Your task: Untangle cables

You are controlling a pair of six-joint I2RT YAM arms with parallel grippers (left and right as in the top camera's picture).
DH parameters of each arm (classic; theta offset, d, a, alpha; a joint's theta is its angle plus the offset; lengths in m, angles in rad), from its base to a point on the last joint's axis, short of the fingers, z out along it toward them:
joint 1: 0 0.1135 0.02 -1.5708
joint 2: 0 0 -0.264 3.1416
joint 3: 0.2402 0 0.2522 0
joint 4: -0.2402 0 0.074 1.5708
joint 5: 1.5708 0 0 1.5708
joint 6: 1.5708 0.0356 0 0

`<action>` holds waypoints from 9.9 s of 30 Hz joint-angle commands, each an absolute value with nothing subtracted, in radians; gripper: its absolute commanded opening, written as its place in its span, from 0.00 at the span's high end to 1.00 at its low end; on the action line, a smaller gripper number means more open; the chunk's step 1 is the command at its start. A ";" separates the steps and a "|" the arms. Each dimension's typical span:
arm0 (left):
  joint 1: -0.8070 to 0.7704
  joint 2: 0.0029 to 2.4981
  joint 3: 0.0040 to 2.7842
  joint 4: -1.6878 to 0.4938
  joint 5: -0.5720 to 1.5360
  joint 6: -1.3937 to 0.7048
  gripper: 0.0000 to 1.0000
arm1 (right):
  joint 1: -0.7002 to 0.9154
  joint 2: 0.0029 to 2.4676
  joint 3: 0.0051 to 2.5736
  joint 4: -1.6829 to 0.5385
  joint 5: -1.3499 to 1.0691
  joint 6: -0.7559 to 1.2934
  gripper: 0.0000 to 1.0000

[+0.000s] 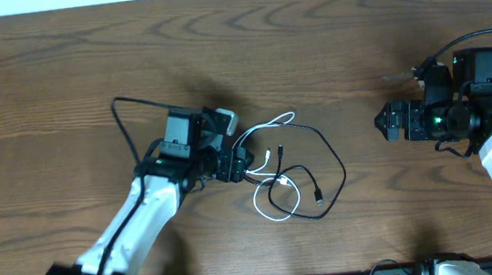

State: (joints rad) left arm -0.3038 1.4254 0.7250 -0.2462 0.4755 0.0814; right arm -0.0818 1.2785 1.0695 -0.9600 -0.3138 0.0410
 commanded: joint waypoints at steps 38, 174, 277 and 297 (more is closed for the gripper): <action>-0.268 1.171 0.857 0.065 0.635 -0.110 0.92 | -0.076 1.278 1.006 -0.963 -0.260 0.112 0.01; -0.619 1.358 0.945 -0.276 -0.244 -0.284 0.64 | 0.225 1.302 0.762 -0.622 -0.478 0.043 0.01; -0.304 1.110 0.933 -0.469 0.146 -0.335 0.44 | -0.024 1.750 2.418 -1.466 0.134 0.159 0.99; -0.304 1.169 0.909 -0.470 0.191 -0.329 0.44 | -0.397 2.141 2.418 -1.198 0.082 0.142 0.99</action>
